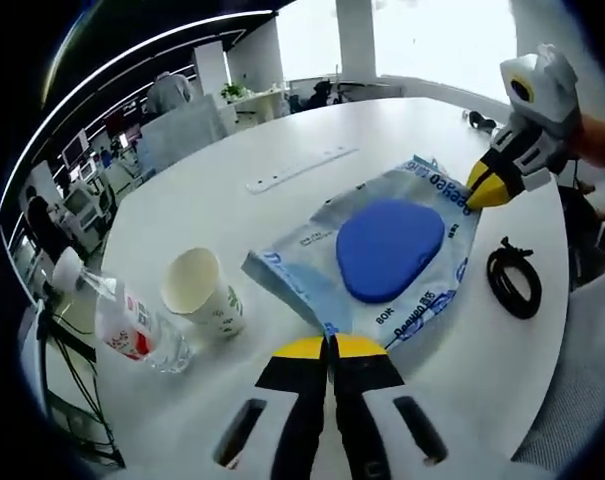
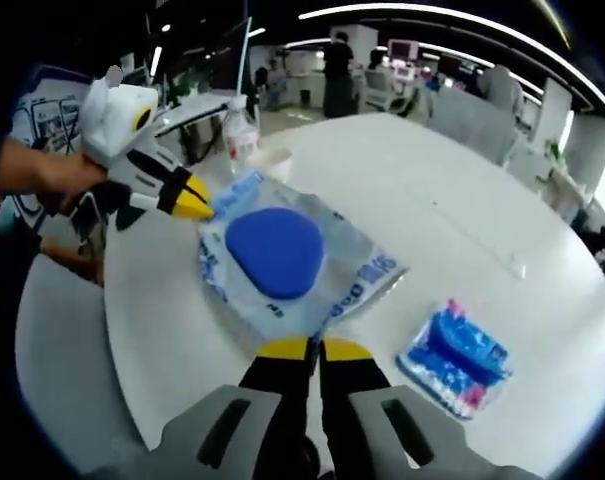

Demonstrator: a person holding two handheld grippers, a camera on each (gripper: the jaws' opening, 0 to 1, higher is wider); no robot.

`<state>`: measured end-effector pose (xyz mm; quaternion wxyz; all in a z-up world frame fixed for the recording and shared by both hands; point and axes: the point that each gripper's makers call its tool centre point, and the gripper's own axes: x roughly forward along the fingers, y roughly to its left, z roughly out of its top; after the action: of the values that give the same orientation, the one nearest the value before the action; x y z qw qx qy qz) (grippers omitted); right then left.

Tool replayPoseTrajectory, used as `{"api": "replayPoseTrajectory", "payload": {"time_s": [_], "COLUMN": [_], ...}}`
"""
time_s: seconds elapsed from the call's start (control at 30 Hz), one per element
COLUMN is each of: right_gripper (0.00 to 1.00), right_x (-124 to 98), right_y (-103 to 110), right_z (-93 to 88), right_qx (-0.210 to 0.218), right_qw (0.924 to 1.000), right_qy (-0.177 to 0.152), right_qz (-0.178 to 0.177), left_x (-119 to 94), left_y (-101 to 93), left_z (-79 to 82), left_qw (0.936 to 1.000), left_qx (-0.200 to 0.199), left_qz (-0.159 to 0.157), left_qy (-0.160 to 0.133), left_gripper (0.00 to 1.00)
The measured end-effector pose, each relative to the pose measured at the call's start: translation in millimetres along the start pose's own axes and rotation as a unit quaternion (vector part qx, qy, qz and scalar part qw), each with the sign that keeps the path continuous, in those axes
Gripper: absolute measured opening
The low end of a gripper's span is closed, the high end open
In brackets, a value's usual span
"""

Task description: Arrange the tabletop items into an orderly group along one side of the table until the central work area is clear of visible clutter.

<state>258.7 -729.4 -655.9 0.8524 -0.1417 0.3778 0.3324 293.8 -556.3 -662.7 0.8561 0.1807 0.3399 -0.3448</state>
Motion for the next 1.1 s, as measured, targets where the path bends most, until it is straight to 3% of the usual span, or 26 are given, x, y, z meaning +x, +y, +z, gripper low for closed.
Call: {"api": "replayPoseTrajectory", "payload": {"time_s": [0.63,1.1], "right_gripper": [0.00,0.00], "right_x": [5.4,25.6], "right_y": [-16.9,-29.0], "right_z": [-2.0,-1.7], "right_qx": [0.008,0.009], "right_qw": [1.0000,1.0000], "right_qy": [0.000,0.000], "right_qz": [-0.003,0.000], "left_x": [20.9,38.3], "left_y": [5.1,18.7], "left_z": [12.3,14.4], "left_qw": [1.0000,0.9998], "left_qx": [0.002,0.002], "left_qz": [0.005,0.017], "left_qy": [0.007,0.014], "left_gripper": [0.00,0.00]}}
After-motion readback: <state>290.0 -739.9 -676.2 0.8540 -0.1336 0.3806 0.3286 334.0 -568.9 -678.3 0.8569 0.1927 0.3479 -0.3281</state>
